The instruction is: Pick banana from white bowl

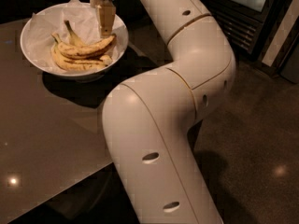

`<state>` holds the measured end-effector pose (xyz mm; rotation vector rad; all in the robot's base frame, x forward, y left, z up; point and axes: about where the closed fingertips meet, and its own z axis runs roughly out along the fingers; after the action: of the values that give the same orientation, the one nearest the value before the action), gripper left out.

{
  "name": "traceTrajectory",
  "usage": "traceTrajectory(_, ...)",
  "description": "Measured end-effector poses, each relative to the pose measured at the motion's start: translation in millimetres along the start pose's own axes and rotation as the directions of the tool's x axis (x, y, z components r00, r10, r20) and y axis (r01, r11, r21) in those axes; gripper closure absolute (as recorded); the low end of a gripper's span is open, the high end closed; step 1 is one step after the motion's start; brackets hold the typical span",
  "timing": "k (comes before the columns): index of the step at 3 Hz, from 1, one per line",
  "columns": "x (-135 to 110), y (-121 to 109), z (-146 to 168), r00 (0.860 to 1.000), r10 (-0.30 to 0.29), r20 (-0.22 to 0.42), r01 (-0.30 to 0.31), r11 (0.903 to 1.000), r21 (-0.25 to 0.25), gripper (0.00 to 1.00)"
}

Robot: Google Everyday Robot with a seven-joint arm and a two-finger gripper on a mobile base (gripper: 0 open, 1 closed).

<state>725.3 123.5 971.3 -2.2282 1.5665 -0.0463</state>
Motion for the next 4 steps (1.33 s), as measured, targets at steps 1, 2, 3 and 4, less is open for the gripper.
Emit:
traceTrajectory(1,-12.8,5.3,5.9,0.995,0.052,0.08,-0.05,0.9983,-0.032,0.3)
traceTrajectory(2,-25.0,10.0,11.0,0.981,0.126,0.146,-0.117,0.9905,-0.073,0.38)
traceTrajectory(3,-34.8,13.9,16.5,0.964,0.191,0.184,-0.172,0.9783,-0.116,0.38)
traceTrajectory(4,-42.5,17.9,24.0,0.949,0.24,0.203,-0.21,0.9648,-0.158,0.38)
